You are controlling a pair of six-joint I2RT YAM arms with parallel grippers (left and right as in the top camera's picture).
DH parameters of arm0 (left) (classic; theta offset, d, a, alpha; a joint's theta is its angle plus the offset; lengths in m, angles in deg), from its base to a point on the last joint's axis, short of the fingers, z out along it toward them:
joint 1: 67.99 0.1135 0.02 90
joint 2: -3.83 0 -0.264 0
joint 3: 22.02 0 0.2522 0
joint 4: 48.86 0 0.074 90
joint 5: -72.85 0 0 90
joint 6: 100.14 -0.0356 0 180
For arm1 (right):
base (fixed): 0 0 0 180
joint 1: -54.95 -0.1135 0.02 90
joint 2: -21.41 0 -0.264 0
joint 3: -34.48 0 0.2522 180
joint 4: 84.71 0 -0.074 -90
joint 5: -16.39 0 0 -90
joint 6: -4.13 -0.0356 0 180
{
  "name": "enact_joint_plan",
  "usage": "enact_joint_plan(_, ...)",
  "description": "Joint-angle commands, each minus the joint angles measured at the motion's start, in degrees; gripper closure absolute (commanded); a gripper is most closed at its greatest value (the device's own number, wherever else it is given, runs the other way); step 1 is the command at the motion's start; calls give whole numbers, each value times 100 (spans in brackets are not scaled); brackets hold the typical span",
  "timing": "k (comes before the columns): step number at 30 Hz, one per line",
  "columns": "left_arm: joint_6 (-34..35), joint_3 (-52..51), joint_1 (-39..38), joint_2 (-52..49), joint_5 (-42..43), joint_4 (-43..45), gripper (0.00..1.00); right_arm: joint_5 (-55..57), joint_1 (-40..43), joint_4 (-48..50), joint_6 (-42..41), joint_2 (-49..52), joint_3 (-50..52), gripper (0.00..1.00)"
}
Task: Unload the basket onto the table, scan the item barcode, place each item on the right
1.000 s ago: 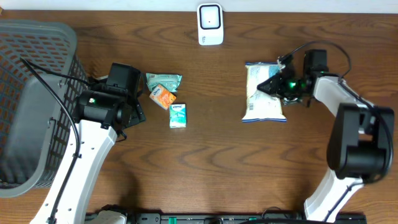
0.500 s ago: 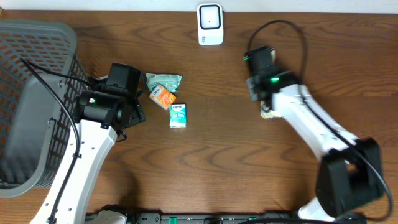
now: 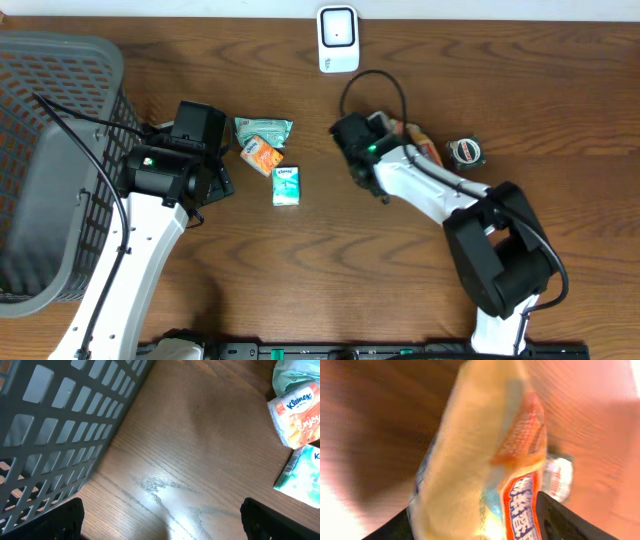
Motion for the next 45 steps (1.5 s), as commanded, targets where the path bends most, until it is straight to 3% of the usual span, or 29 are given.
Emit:
enact_joint_plan(1, 31, 20, 31, 35, -74, -15, 2, -1447, -35, -111, -164, -352, -496, 37)
enact_joint_plan(4, 31, 20, 31, 35, -74, -15, 3, -2074, 120, -472, -164, -391, -1032, 34)
enact_joint_plan(10, 31, 20, 31, 35, -74, -15, 2, -2262, 697, -1641, -35, -391, -1779, 34)
enact_joint_plan(15, 31, 20, 31, 35, -74, -15, 2, -2876, 1261, -2315, 146, -350, -1567, 23)
enact_joint_plan(19, 31, 20, 31, 35, -74, -15, 2, -3215, 1572, -2011, 166, -350, -990, 15)
enact_joint_plan(27, 31, 20, 31, 35, -74, -15, 3, -4308, 1631, -656, 505, -348, 245, 17)
enact_joint_plan(28, 31, 20, 31, 35, -74, -15, 2, -4310, 1611, -535, 505, -350, 369, 19)
enact_joint_plan(30, 31, 20, 31, 35, -74, -15, 2, -4308, 1569, -313, 503, -348, 592, 31)
enact_joint_plan(35, 31, 20, 31, 35, -74, -15, 2, -4306, 1532, -24, 177, -352, 680, 98)
enact_joint_plan(41, 31, 20, 31, 35, -74, -15, 2, -4500, 1534, -9, -404, -352, 101, 99)
enact_joint_plan(45, 31, 20, 31, 35, -74, -15, 2, -5829, 1613, -39, -402, -352, -621, 99)
